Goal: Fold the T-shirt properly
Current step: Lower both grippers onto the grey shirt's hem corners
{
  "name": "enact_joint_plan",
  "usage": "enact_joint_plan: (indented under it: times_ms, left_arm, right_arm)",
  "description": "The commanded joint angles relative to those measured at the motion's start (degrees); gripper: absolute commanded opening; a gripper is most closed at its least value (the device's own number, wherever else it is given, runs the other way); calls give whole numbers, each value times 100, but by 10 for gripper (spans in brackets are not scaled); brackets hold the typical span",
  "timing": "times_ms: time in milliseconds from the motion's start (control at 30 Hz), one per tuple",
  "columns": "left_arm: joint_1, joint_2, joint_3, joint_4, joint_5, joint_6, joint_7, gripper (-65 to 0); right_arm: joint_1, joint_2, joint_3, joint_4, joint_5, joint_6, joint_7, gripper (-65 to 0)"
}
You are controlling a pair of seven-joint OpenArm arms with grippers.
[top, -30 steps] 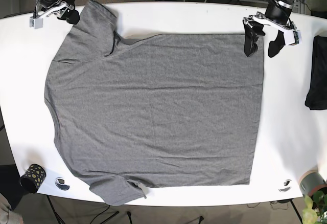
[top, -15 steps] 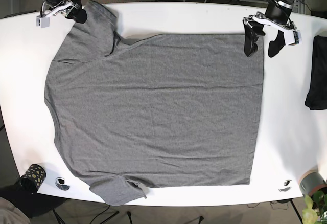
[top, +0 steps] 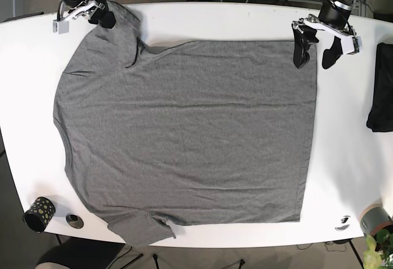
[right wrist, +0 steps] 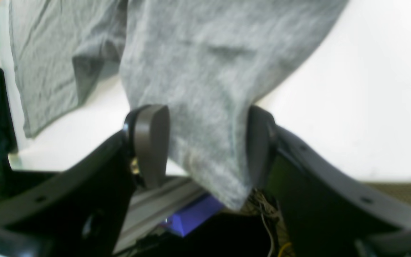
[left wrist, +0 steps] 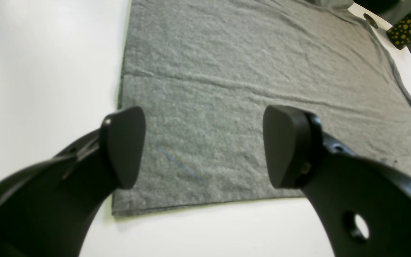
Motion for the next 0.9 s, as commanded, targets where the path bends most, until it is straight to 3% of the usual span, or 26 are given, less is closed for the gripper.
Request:
enact_joint_plan:
  times_ms: [0,100,233,333,600,800,867]
  left_arm:
    - [34,-39,-43,86,-12,-46,-146,-172]
    - [34,-30,-43,86,-12,-46,-146,-172]
    - [34,-21,-43,86,-21,-37,-146,-172]
    - [43,5,-69,86,-56,-28,-146,-172]
    - [52,216,-78,86,-135,-19,-146,-171]
    - [60,234,-236,-125,-1454,-19,250,-171]
    - [52,260,-456,-187,-1656,-37,469,-168]
  right_arm:
    - [-107,53,2,60,-131,-12,-146,-327]
    - [-98,61,2,60,-157,-12,-138,-398]
    - [-37,70,2,51,-157,-12,-138,-563]
    - [-2,140,2,51,-157,-12,-138,-650]
    - [-10,202,2,183,-148,-3,-138,-650]
    - [-37,176,2,622,-148,6,-155,-650]
    - [-37,167,2,710,-148,6,-155,-650]
